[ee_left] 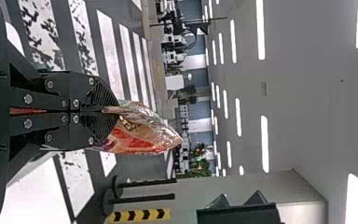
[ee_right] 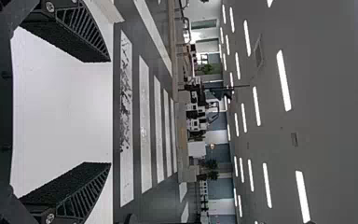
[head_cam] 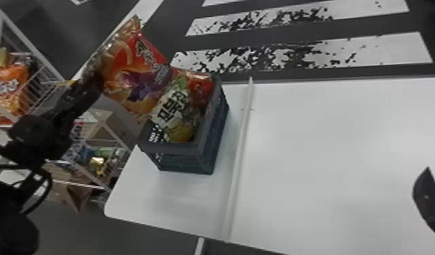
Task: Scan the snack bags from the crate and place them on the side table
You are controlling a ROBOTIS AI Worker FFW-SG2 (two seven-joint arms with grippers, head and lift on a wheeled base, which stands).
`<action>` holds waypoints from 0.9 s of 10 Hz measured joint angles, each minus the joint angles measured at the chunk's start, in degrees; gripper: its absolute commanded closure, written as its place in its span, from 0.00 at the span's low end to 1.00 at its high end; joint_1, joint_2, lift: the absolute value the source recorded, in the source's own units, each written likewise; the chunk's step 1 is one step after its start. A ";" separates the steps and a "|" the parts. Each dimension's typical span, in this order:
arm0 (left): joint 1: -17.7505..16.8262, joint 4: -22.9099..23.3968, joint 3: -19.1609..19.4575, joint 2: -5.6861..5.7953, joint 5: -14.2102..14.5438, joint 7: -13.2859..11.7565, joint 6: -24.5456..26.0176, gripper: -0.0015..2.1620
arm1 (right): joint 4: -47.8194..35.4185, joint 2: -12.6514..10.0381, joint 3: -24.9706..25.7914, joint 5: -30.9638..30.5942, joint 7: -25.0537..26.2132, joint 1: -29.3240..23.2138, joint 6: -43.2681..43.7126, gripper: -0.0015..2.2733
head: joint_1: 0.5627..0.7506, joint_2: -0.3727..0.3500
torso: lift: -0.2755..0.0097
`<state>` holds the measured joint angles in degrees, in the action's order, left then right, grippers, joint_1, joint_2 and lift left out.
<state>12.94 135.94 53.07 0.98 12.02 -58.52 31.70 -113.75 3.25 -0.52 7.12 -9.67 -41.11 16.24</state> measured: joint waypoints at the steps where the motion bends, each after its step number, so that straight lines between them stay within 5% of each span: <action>1: 0.05 2.54 0.60 -0.73 3.28 0.17 4.51 0.99 | -0.06 0.00 0.00 0.00 0.00 -0.11 0.17 0.04 | 0.70 0.99 | 0.64; 5: 0.30 3.97 -2.79 -0.97 13.88 0.19 16.12 0.99 | -0.45 0.00 0.05 0.03 0.00 -0.68 1.52 0.04 | 0.70 0.85 | 0.64; 7: 0.64 0.27 -8.88 -0.98 17.73 1.57 19.28 0.99 | -1.07 0.00 0.09 0.01 0.00 -1.12 1.55 0.04 | 0.70 0.77 | 0.64; 9: 1.49 -6.99 -18.10 -0.98 18.51 3.89 19.06 0.99 | -1.52 -0.03 0.00 0.00 0.00 -1.55 1.63 0.04 | 0.70 0.65 | 0.64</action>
<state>14.43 128.95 34.97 0.00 30.53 -54.63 50.76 -115.26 3.23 -0.52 7.12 -9.66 -42.67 17.87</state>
